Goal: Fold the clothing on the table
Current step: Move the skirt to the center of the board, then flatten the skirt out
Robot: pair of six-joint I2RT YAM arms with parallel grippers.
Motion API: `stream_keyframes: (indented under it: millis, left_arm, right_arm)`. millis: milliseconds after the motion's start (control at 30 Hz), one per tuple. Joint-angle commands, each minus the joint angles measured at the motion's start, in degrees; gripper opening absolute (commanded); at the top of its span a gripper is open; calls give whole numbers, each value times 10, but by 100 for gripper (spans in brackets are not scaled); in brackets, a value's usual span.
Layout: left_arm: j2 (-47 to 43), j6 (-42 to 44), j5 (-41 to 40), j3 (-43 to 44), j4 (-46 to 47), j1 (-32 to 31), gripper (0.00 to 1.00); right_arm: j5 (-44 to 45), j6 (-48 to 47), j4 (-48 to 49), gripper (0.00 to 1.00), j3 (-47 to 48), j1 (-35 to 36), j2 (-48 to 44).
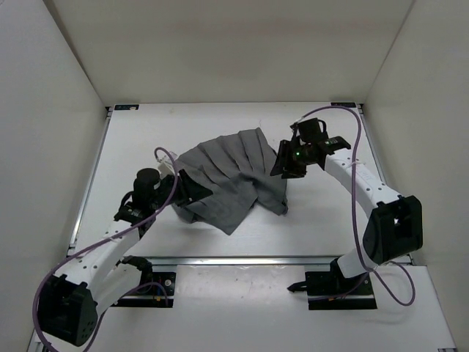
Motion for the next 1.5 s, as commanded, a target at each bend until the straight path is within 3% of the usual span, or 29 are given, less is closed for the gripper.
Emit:
stream_keyframes:
  millis: [0,33,67,100,133,167,233,300,567,633,767,867,900,933,967,1000,1067,1200,1333,1467]
  left_arm:
    - [-12,-45,-6,-23,104,-49,12]
    - [-3,-51,-8,-27,95,-58,0]
    - [3,-32,-25,-24,70,-73,0]
    - [16,-17,-40,-12,15,-81,7]
    - [23,11,-79,-4,-11,-96,41]
    - [37,23,-122,14,-55,-106,51]
    - [59,34,-146,20,-79,-120,54]
    - [100,27,-173,27,-100,-131,64]
    - [231,3,-234,56,-113,-213,70]
    - [255,-8,-238,59,-113,-224,72]
    - [300,-33,-244,68,-102,-234,75]
    - [340,-40,-242,98,-103,-239,68]
    - [362,-39,-236,103,-100,-238,55]
    - [380,-34,-232,113,-99,-240,32]
    - [394,-34,-220,121,-95,-237,20]
    - [401,-31,-206,126,-94,-233,0]
    - [409,-27,-186,135,-89,-233,0]
    - [367,-5,-164,160,-113,-205,0]
    - [278,27,-162,231,-178,-114,0]
    - [191,24,-138,309,-218,-39,0]
  right_arm:
    - [45,-40,3,42,-11,-27,10]
    - [57,-43,-2,42,-15,-35,16]
    - [63,-53,-5,42,-22,-32,20]
    - [71,-50,-8,42,-29,-41,23]
    - [76,-59,-11,43,-32,-42,27]
    - [81,-63,-9,43,-42,-39,33]
    - [104,-62,-5,43,-58,-30,40]
    - [107,-57,15,44,-93,-23,40]
    - [75,-57,88,47,-170,-32,44]
    - [71,-59,92,57,-173,-32,49]
    - [57,-48,120,58,-189,-12,60]
    - [49,-43,141,56,-194,6,83]
    - [46,-42,140,51,-189,10,97]
    - [47,-45,136,45,-181,11,109]
    - [43,-45,132,30,-170,16,113]
    - [44,-48,123,14,-167,18,115]
    - [43,-47,104,0,-151,19,112]
    - [26,-56,52,0,-124,-8,38]
    - [-10,-71,22,0,-47,-54,-65]
    - [-108,-56,51,0,5,-94,-159]
